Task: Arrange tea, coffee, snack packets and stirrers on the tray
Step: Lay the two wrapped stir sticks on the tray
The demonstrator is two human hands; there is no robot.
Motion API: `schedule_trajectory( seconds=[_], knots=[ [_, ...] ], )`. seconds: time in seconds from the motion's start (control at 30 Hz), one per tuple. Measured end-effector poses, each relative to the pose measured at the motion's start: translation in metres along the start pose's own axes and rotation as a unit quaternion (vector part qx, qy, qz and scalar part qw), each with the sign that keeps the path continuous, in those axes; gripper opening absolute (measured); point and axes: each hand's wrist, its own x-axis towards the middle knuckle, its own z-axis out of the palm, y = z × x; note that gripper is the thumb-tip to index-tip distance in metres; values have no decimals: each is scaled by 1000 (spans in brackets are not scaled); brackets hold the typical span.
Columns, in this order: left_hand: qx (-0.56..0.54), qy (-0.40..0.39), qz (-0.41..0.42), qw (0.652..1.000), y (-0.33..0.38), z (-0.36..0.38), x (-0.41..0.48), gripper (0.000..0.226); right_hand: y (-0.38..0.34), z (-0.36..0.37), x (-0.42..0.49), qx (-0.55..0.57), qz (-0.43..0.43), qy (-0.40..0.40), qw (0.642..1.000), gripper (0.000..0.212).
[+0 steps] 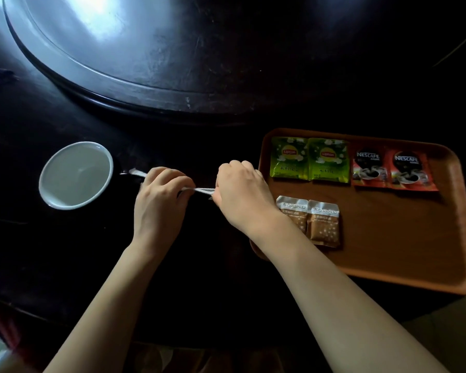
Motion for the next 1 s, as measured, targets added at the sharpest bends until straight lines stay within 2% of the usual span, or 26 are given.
schedule_trajectory(
  seconds=[0.23,0.3,0.4,0.5,0.6,0.67,0.77,0.87,0.93,1.0],
  knots=[
    [-3,36,72,997,21,-21,1,10,12,-15,-10,55,-25,96,994,13],
    [-31,49,73,996,35,-27,4,10,18,-31,-20,117,-10,119,986,13],
    [-109,47,54,991,61,-31,10,11,33,-59,-37,240,44,106,964,10],
    [-246,-15,22,969,85,-31,14,12,54,-80,-55,351,96,97,926,8],
    [-361,-99,-47,926,106,-28,17,11,79,-93,-73,472,138,105,864,8],
    [-381,-154,-80,908,117,-28,19,11,96,-98,-83,524,153,104,831,9],
    [-400,-240,-115,877,131,-30,20,15,117,-104,-96,564,169,104,801,11],
    [-438,-303,-152,833,142,-28,19,20,131,-109,-110,577,176,105,791,7],
    [-462,-328,-179,804,149,-24,19,20,138,-111,-119,563,167,98,803,4],
    [-464,-348,-198,790,152,-18,19,24,145,-114,-128,550,154,92,816,10]
  ],
)
